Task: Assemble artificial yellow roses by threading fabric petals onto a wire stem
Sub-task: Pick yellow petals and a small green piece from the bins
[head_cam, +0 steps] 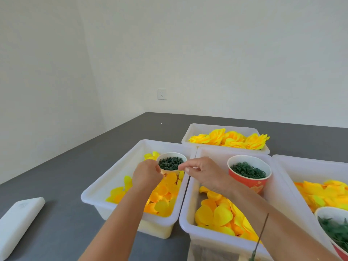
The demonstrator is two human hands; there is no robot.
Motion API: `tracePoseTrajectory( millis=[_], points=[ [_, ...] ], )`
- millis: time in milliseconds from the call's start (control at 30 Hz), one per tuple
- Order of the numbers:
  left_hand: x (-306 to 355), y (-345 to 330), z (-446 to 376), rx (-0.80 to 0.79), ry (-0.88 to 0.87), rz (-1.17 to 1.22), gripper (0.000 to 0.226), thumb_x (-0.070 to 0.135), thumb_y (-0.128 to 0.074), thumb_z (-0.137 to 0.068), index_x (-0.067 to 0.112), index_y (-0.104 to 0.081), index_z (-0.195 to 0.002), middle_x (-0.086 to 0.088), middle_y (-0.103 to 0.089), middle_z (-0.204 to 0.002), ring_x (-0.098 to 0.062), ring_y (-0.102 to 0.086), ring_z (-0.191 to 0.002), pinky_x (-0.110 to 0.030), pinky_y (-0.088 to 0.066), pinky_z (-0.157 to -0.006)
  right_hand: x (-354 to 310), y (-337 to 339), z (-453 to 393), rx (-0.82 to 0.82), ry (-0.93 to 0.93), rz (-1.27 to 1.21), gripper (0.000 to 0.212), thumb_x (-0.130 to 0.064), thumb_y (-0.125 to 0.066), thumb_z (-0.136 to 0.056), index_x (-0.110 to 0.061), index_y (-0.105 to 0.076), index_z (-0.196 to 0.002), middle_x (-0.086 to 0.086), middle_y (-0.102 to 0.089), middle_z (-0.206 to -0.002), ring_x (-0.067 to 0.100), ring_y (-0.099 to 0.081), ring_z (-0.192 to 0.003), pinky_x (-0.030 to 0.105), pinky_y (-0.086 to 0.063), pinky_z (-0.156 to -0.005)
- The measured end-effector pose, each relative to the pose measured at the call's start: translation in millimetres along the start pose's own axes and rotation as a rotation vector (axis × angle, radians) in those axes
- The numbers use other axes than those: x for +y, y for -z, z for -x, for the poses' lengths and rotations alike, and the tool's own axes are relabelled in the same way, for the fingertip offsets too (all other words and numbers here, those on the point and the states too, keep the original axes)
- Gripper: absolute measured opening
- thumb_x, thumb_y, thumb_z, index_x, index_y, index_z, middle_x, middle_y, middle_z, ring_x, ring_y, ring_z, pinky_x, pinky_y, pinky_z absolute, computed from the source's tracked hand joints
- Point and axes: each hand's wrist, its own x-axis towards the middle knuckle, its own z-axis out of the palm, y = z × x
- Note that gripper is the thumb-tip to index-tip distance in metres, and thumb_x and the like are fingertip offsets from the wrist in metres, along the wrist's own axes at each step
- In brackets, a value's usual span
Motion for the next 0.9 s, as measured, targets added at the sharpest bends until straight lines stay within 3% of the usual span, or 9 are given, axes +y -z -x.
tracePoseTrajectory(
  millis=[100,200,333,433,533,667,767,900],
  points=[
    [-10,6,-1,-0.028,0.099,0.029,0.010,0.009,-0.067,-0.077,0.015,-0.066,-0.084,-0.005,-0.065,-0.097,-0.022,-0.060,-0.092,-0.030,-0.048,-0.072,6,-7,-2,0.008,-0.010,-0.006,0.026,-0.009,-0.049,-0.095,-0.014,-0.069,-0.109,-0.003,-0.066,-0.115,0.004,-0.056,-0.109,0.019,-0.039,-0.096],
    [-13,5,0,-0.183,0.081,0.012,0.019,0.018,-0.077,-0.071,0.019,-0.058,-0.072,-0.004,-0.061,-0.088,-0.017,-0.055,-0.080,-0.026,-0.045,-0.066,9,-10,-3,0.023,-0.015,-0.011,0.026,-0.009,-0.049,-0.095,-0.015,-0.070,-0.108,-0.004,-0.066,-0.116,0.004,-0.056,-0.109,0.020,-0.040,-0.097],
    [-10,-1,0,-0.280,0.015,-0.046,0.045,0.032,-0.081,-0.068,0.016,-0.059,-0.103,0.002,-0.053,-0.096,-0.017,-0.053,-0.094,-0.027,-0.044,-0.075,14,-15,-2,0.009,-0.006,0.055,0.025,-0.008,-0.050,-0.094,-0.013,-0.070,-0.109,0.000,-0.066,-0.114,0.009,-0.058,-0.109,0.026,-0.043,-0.097],
    [-2,-4,1,-0.303,-0.093,-0.134,0.033,0.026,-0.079,-0.071,0.015,-0.065,-0.098,0.000,-0.062,-0.105,-0.016,-0.057,-0.098,-0.026,-0.045,-0.074,14,-17,-2,0.017,0.003,0.104,0.025,-0.009,-0.050,-0.094,-0.014,-0.070,-0.109,0.001,-0.066,-0.114,0.009,-0.056,-0.108,0.024,-0.043,-0.094],
    [2,-4,0,-0.260,-0.101,-0.170,0.017,0.018,-0.077,-0.073,0.014,-0.071,-0.088,-0.003,-0.067,-0.101,-0.017,-0.061,-0.093,-0.023,-0.044,-0.069,12,-18,-1,0.026,0.010,0.112,0.027,-0.009,-0.050,-0.093,-0.016,-0.070,-0.110,-0.001,-0.065,-0.113,0.004,-0.054,-0.104,0.017,-0.040,-0.089],
    [2,-5,-1,-0.271,-0.116,-0.181,0.013,0.013,-0.077,-0.072,0.014,-0.073,-0.085,-0.003,-0.069,-0.098,-0.018,-0.064,-0.091,-0.024,-0.047,-0.069,12,-18,0,0.033,-0.001,0.100,0.026,-0.009,-0.050,-0.093,-0.016,-0.070,-0.110,-0.001,-0.065,-0.115,0.005,-0.054,-0.105,0.016,-0.041,-0.089],
    [2,-7,-1,-0.265,-0.126,-0.144,0.008,0.011,-0.073,-0.075,0.013,-0.072,-0.083,-0.004,-0.069,-0.097,-0.019,-0.063,-0.091,-0.025,-0.046,-0.068,13,-18,0,0.038,0.001,0.107,0.026,-0.010,-0.051,-0.093,-0.017,-0.070,-0.110,-0.002,-0.065,-0.114,0.000,-0.052,-0.099,0.006,-0.038,-0.079],
    [-5,-3,-6,-0.044,-0.041,0.095,0.012,0.007,-0.066,-0.078,0.015,-0.060,-0.071,-0.002,-0.061,-0.086,-0.017,-0.054,-0.079,-0.025,-0.040,-0.065,12,-18,1,0.040,-0.011,0.117,0.025,-0.012,-0.052,-0.093,-0.017,-0.070,-0.109,0.001,-0.063,-0.116,0.007,-0.054,-0.104,0.019,-0.041,-0.088]
  ],
)
